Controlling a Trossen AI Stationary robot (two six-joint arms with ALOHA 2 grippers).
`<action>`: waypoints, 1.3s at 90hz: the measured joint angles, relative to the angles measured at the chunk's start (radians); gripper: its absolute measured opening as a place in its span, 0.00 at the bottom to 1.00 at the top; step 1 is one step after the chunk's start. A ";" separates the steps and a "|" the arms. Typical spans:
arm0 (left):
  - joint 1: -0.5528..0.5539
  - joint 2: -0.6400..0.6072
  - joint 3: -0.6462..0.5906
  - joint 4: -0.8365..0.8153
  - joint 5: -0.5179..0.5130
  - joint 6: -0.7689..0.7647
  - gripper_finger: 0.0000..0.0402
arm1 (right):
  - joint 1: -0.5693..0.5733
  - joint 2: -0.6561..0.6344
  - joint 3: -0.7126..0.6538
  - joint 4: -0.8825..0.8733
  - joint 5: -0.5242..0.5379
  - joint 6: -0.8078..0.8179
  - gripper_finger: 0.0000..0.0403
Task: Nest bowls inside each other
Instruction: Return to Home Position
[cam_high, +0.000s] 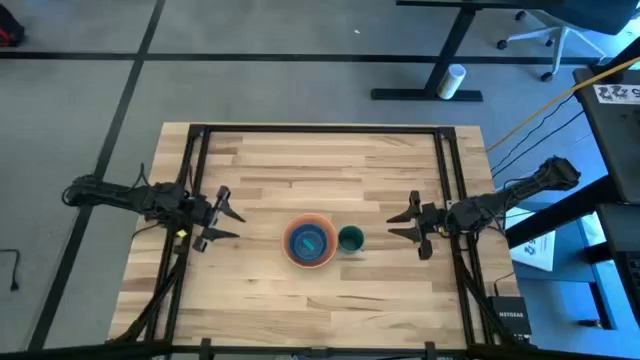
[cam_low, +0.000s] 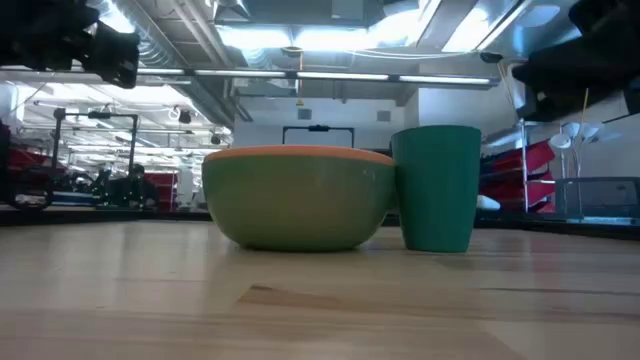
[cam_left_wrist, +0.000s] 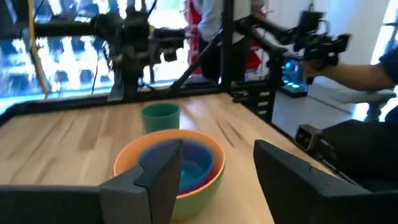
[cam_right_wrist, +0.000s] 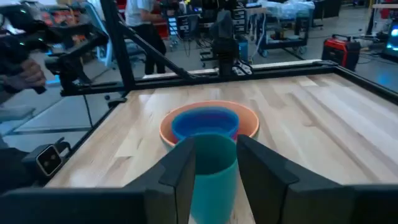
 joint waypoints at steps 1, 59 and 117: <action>0.000 -0.007 -0.002 -0.006 0.001 0.001 0.45 | 0.000 -0.006 -0.005 0.000 -0.002 0.000 0.26; -0.002 -0.129 -0.079 -0.032 0.036 0.036 0.45 | 0.000 -0.121 -0.040 -0.123 -0.040 -0.029 0.26; 0.026 -0.135 -0.048 -0.136 0.207 0.032 0.45 | -0.001 -0.432 -0.040 -0.249 -0.076 -0.149 0.26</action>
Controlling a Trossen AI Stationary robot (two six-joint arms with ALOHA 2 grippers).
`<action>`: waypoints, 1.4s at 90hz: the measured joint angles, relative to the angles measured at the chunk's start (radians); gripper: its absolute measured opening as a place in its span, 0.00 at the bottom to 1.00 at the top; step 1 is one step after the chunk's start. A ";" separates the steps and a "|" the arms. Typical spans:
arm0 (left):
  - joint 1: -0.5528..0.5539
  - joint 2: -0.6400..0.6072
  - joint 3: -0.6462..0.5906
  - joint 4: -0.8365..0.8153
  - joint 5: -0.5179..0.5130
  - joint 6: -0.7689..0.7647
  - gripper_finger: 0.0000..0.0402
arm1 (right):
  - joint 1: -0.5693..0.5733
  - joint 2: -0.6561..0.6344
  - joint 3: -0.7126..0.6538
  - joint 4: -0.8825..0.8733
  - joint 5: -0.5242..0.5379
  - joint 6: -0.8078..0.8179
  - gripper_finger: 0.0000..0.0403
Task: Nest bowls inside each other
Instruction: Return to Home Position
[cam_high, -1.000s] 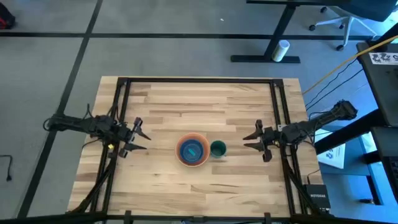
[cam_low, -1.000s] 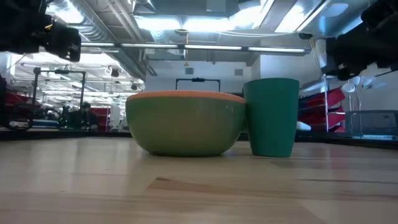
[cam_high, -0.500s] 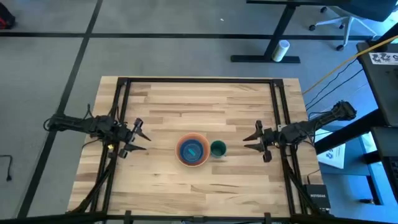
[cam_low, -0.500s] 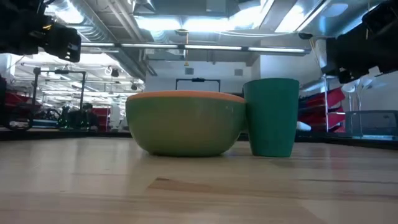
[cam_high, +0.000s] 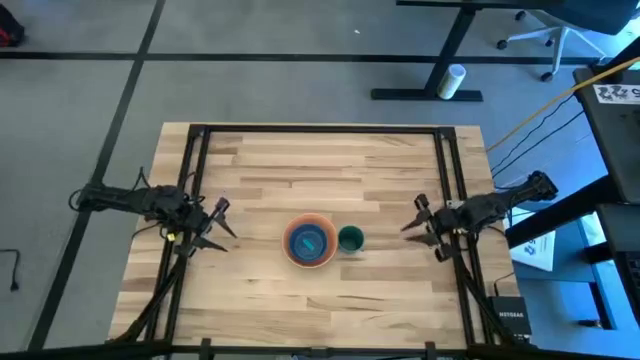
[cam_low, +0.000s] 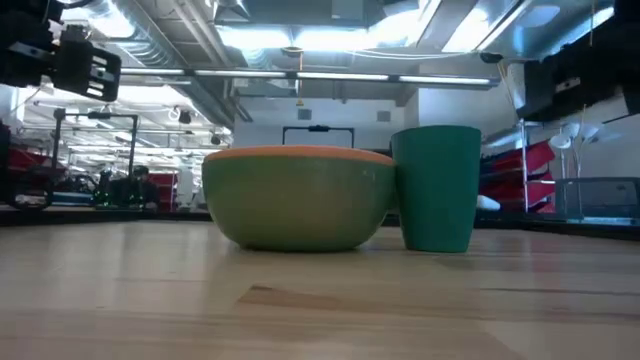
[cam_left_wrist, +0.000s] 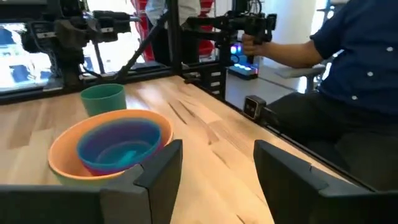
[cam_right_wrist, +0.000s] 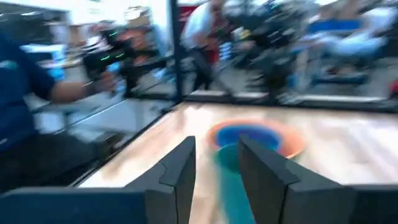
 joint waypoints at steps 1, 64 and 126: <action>0.003 0.000 -0.001 0.006 -0.001 0.002 0.45 | 0.000 0.000 0.000 0.003 0.020 -0.002 0.26; 0.179 0.000 0.002 -0.011 -0.034 -0.060 0.45 | 0.000 0.014 0.000 -0.006 -0.032 0.029 0.26; 0.285 0.000 0.000 -0.014 -0.192 -0.097 0.45 | 0.000 0.056 0.000 0.024 0.326 0.005 0.26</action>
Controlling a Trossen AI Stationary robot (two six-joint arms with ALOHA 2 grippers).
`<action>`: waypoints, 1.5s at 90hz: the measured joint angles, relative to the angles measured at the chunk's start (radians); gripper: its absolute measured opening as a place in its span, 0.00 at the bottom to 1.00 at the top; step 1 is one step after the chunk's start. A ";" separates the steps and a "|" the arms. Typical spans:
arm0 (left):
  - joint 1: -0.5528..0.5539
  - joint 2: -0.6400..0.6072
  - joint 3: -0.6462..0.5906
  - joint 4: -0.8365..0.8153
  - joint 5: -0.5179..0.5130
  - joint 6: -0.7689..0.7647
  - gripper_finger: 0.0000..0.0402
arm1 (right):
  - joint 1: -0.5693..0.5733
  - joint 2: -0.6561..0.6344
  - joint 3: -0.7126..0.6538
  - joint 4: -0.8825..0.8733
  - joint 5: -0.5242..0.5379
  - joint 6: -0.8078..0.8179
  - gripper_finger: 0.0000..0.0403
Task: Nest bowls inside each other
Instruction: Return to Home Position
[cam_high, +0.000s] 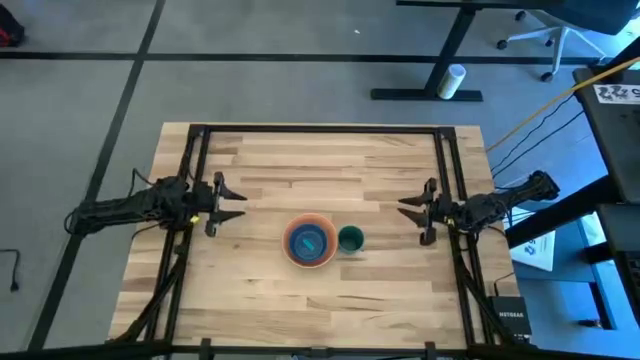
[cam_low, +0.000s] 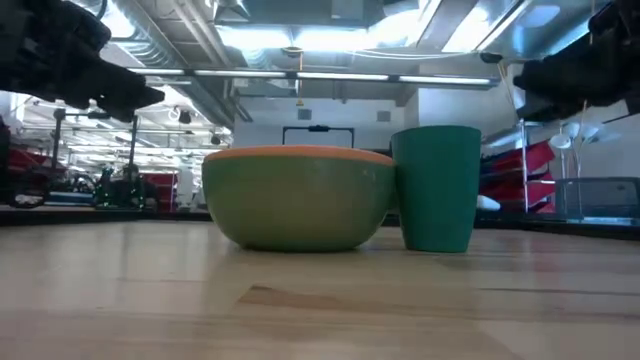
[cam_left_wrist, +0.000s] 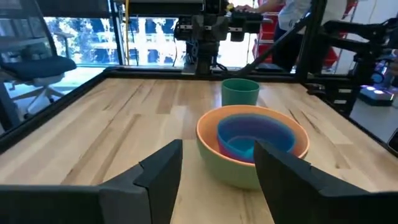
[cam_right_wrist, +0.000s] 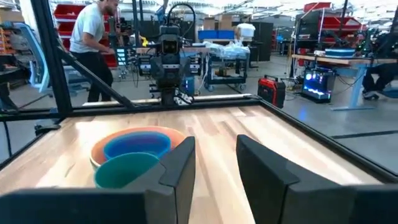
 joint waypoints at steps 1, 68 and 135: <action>-0.001 0.000 0.000 0.000 0.004 0.000 0.45 | 0.000 0.003 0.000 0.000 -0.001 0.005 0.26; -0.008 0.000 0.000 0.015 0.314 0.088 0.45 | 0.000 0.019 0.000 -0.011 -0.208 0.037 0.26; 0.027 0.000 0.000 -0.002 -0.003 0.048 0.45 | 0.000 0.019 0.000 -0.002 -0.264 0.042 0.26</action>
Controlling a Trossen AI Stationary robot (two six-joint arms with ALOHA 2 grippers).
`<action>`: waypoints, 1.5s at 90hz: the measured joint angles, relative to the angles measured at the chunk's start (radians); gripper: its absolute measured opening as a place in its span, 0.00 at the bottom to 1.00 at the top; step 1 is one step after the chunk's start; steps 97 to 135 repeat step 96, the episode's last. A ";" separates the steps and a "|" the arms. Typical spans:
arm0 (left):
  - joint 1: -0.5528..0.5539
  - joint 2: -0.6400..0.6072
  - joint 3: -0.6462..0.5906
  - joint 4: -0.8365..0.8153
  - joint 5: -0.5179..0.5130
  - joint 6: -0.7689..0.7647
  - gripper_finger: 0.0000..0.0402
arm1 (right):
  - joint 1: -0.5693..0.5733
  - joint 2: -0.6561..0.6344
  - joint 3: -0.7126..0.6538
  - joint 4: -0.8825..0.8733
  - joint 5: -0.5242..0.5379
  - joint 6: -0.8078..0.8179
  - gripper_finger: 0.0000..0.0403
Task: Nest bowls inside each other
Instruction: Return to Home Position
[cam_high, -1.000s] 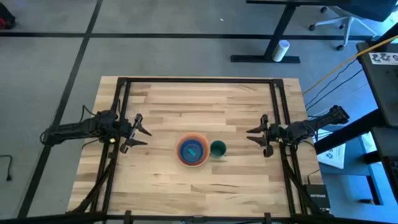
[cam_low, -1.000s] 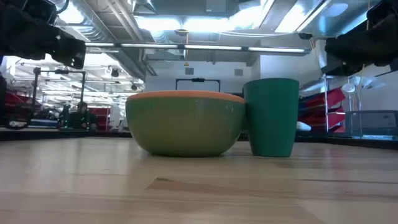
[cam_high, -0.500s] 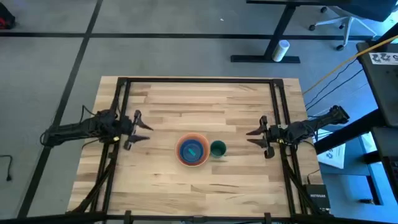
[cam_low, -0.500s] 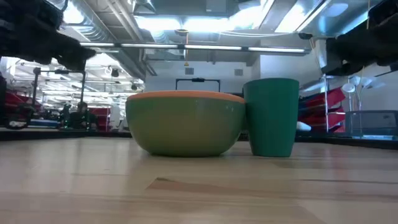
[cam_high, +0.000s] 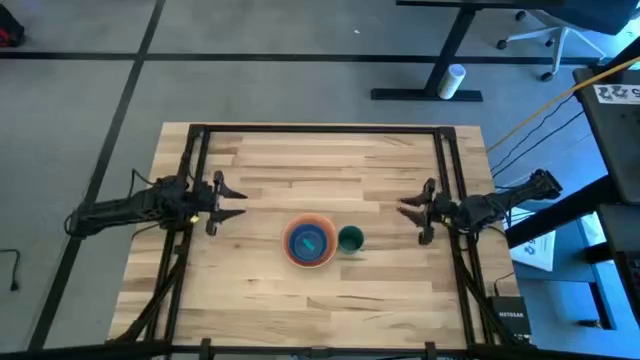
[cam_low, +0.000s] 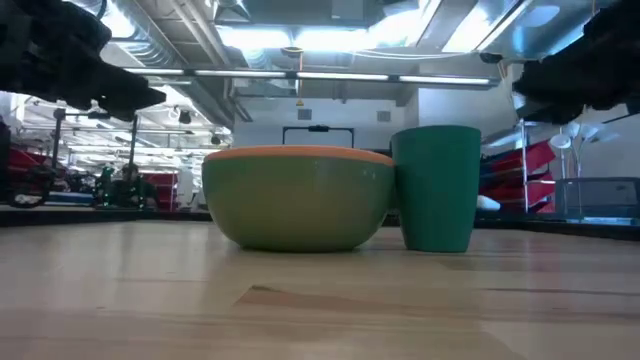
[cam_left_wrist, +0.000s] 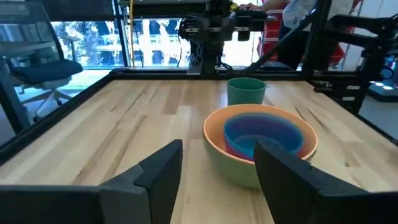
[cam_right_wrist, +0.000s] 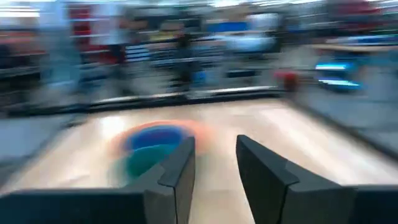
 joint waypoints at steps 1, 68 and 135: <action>0.000 0.000 0.000 0.000 0.000 0.000 0.45 | 0.000 0.000 0.000 -0.002 -0.033 0.000 0.26; 0.000 0.000 0.000 0.000 0.000 -0.001 0.45 | 0.000 0.000 0.000 -0.019 -0.146 0.005 0.26; 0.000 0.000 0.000 -0.001 0.000 -0.001 0.45 | 0.000 0.000 0.000 -0.019 -0.146 0.005 0.26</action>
